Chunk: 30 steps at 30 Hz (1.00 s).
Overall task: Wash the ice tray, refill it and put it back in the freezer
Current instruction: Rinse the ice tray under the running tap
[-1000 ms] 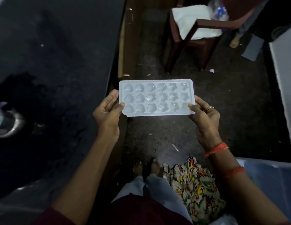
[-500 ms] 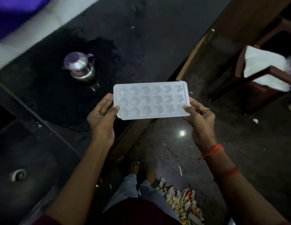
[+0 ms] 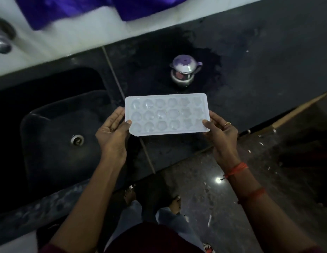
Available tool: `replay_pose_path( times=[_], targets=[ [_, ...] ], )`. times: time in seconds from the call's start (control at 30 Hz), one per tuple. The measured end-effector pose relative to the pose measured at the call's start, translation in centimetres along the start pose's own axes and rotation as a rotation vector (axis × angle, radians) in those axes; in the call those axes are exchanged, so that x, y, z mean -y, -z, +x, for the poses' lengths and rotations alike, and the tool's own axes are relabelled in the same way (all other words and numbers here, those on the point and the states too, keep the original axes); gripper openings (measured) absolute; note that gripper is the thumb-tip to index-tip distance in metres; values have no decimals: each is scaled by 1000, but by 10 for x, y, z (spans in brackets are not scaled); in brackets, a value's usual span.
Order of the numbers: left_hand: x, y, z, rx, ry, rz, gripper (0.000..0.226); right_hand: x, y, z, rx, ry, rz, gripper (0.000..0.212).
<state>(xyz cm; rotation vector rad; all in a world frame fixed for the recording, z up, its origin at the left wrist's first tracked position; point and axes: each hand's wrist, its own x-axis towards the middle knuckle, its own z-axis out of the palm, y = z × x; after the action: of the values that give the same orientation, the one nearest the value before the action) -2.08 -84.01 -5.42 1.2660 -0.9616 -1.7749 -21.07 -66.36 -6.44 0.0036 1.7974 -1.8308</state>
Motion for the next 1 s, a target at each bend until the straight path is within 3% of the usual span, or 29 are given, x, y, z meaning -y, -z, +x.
replay_pose_path(
  times=[0.5, 1.0],
  targets=[
    [-51, 177, 64, -296, -63, -51, 41, -46, -193, -29, 263, -95, -95, 35],
    [-56, 296, 104, -444, 50, 3, 44, -106, -300, -54, 363, -176, -231, 36]
  ],
)
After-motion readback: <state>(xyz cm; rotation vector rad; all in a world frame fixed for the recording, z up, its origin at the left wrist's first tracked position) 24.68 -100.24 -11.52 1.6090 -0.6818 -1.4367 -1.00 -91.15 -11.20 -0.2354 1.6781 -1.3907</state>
